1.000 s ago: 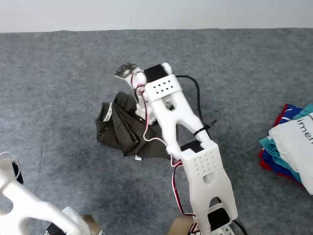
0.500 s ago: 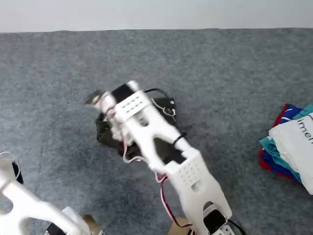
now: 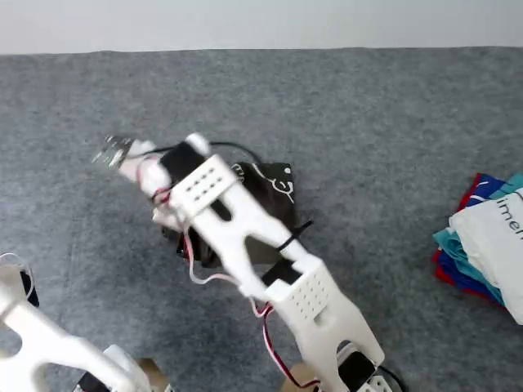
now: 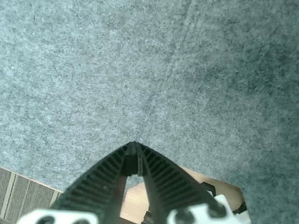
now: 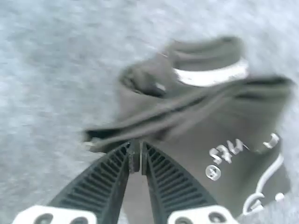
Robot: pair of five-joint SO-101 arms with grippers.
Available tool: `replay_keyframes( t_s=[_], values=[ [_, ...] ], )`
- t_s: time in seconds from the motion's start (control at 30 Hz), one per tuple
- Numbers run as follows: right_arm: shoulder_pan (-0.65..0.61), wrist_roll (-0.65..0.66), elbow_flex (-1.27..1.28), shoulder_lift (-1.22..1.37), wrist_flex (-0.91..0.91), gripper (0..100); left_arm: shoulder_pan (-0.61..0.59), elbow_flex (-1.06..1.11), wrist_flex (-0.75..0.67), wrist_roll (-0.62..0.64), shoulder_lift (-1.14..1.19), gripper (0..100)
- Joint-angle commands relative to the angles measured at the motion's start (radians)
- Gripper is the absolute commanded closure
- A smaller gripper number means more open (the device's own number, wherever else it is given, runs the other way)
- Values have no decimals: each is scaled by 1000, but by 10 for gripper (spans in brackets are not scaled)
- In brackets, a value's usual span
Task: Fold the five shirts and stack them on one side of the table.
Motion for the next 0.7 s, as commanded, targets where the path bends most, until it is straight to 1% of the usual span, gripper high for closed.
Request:
replay_keyframes(
  t_s=[0.0,0.13,0.3,0.43,0.57,0.67],
  values=[
    [91,8,-32,-70,44,989,8,-4,3,-6,-26,995],
    [147,34,74,-67,42,989,8,-4,3,-6,-26,995],
    [147,54,180,-27,24,989,8,-4,3,-6,-26,995],
    [88,52,169,24,-8,989,8,-2,3,-6,-26,995],
    [10,52,98,31,-47,989,8,-2,3,-6,-26,995],
    [-24,52,26,31,-82,989,8,-2,3,-6,-26,995]
  ],
)
